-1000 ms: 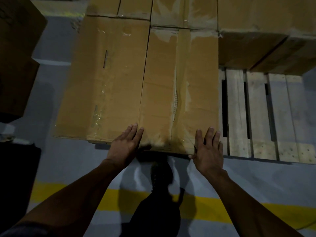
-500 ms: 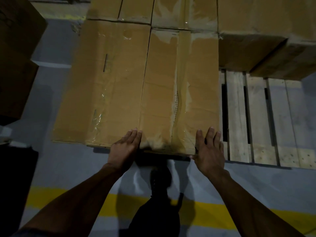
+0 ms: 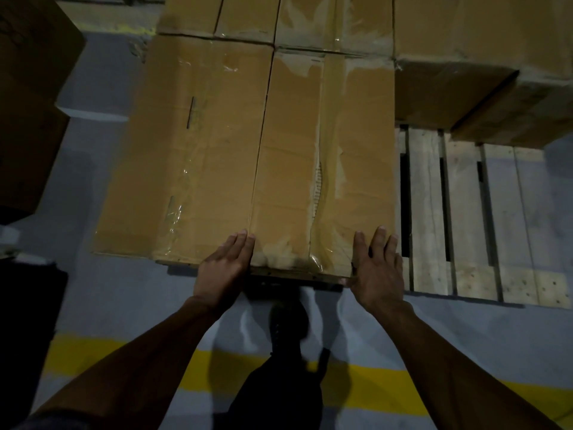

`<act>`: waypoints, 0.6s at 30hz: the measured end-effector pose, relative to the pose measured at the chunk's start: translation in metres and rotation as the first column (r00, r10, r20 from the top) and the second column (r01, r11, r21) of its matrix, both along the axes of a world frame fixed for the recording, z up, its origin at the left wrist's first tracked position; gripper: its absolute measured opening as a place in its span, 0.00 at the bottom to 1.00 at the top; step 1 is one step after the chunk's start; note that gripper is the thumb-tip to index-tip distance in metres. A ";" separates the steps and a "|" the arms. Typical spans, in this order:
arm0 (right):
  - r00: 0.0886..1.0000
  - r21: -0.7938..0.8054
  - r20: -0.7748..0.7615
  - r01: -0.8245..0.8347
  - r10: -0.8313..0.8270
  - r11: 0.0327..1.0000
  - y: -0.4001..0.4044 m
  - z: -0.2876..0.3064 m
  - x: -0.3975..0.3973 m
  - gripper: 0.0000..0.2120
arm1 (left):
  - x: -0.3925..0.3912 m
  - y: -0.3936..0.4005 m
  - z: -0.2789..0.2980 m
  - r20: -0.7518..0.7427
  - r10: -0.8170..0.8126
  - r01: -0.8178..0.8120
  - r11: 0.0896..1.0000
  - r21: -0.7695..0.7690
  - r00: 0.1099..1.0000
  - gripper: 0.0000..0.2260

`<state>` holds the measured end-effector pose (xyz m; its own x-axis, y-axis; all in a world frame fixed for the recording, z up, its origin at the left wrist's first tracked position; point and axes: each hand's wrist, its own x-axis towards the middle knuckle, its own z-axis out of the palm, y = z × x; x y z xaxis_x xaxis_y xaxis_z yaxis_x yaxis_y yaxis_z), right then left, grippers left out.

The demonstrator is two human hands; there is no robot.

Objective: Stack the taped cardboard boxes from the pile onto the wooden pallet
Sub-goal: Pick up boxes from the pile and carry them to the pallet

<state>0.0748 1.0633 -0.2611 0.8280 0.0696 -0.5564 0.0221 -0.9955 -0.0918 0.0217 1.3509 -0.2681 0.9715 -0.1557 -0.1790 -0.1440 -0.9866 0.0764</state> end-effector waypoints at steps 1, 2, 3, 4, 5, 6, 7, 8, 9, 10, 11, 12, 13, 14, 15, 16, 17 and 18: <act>1.000 -0.001 -0.007 0.001 -0.001 1.000 -0.001 0.001 0.000 0.50 | 0.001 0.001 0.002 -0.001 -0.015 0.015 1.000 0.009 1.000 0.30; 1.000 -0.002 -0.010 -0.001 0.001 1.000 -0.001 0.002 0.000 0.50 | 0.001 0.003 0.004 0.002 -0.030 0.030 0.999 0.014 1.000 0.30; 1.000 -0.004 -0.009 -0.005 0.005 1.000 -0.002 0.003 -0.001 0.50 | 0.002 0.004 0.005 -0.003 -0.037 0.037 0.999 0.012 0.999 0.29; 1.000 -0.006 -0.006 -0.010 0.010 1.000 -0.003 0.003 -0.001 0.50 | 0.001 0.004 0.005 -0.001 -0.037 0.037 0.999 0.007 0.999 0.29; 1.000 -0.010 -0.008 -0.016 0.016 1.000 -0.004 0.003 0.000 0.50 | 0.001 0.004 0.005 -0.003 -0.027 0.027 1.000 -0.002 1.000 0.29; 1.000 -0.016 -0.016 -0.021 0.021 1.000 -0.004 0.004 0.001 0.50 | 0.001 0.002 0.006 -0.009 -0.008 0.008 1.000 -0.013 1.000 0.29; 0.999 -0.020 -0.024 -0.025 0.025 0.999 -0.004 0.007 0.001 0.48 | 0.000 -0.001 0.008 -0.032 0.019 -0.020 0.999 -0.029 0.999 0.30; 0.999 -0.018 -0.032 -0.029 0.028 0.999 -0.004 0.010 0.000 0.46 | -0.002 -0.004 0.010 -0.060 0.047 -0.050 0.998 -0.043 0.997 0.31; 0.999 -0.011 -0.036 -0.029 0.029 1.000 -0.005 0.014 -0.002 0.43 | -0.003 -0.007 0.015 -0.110 0.066 -0.070 0.997 -0.032 0.992 0.32; 0.999 -0.001 -0.039 -0.029 0.029 1.000 -0.006 0.019 -0.006 0.39 | -0.003 -0.010 0.021 -0.191 0.085 -0.085 0.996 0.006 0.978 0.33; 0.999 0.008 -0.042 -0.023 0.024 1.000 -0.008 0.023 -0.011 0.37 | -0.002 -0.013 0.028 -0.280 0.104 -0.094 0.994 0.049 0.954 0.33; 0.999 0.013 -0.044 -0.010 0.010 1.000 -0.011 0.032 -0.020 0.34 | -0.003 -0.017 0.038 -0.349 0.118 -0.095 0.992 0.081 0.930 0.33; 0.999 0.016 -0.049 0.013 -0.012 1.000 -0.013 0.040 -0.029 0.32 | -0.006 -0.022 0.050 -0.385 0.124 -0.094 0.991 0.095 0.915 0.33; 0.997 0.026 -0.064 0.046 -0.044 0.999 -0.016 0.052 -0.041 0.29 | -0.012 -0.027 0.065 -0.416 0.126 -0.092 0.991 0.101 0.901 0.32; 0.993 0.045 -0.090 0.084 -0.080 0.995 -0.019 0.064 -0.053 0.27 | -0.018 -0.033 0.079 -0.449 0.127 -0.090 0.991 0.103 0.885 0.32; 0.984 0.072 -0.127 0.134 -0.124 0.988 -0.023 0.080 -0.065 0.27 | -0.025 -0.039 0.096 -0.483 0.127 -0.087 0.991 0.104 0.866 0.32; 0.970 0.111 -0.173 0.190 -0.169 0.976 -0.026 0.092 -0.078 0.27 | -0.031 -0.046 0.111 -0.514 0.130 -0.090 0.991 0.102 0.848 0.31; 0.952 0.156 -0.223 0.249 -0.211 0.956 -0.030 0.103 -0.091 0.28 | -0.036 -0.050 0.122 -0.534 0.130 -0.094 0.991 0.095 0.836 0.31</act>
<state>-0.0159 1.0337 -0.1581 0.7051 0.0052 -0.7091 -0.2431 -0.9376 -0.2486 -0.0143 1.3005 -0.1457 0.7294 -0.0224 -0.6837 0.0139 -0.9988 0.0476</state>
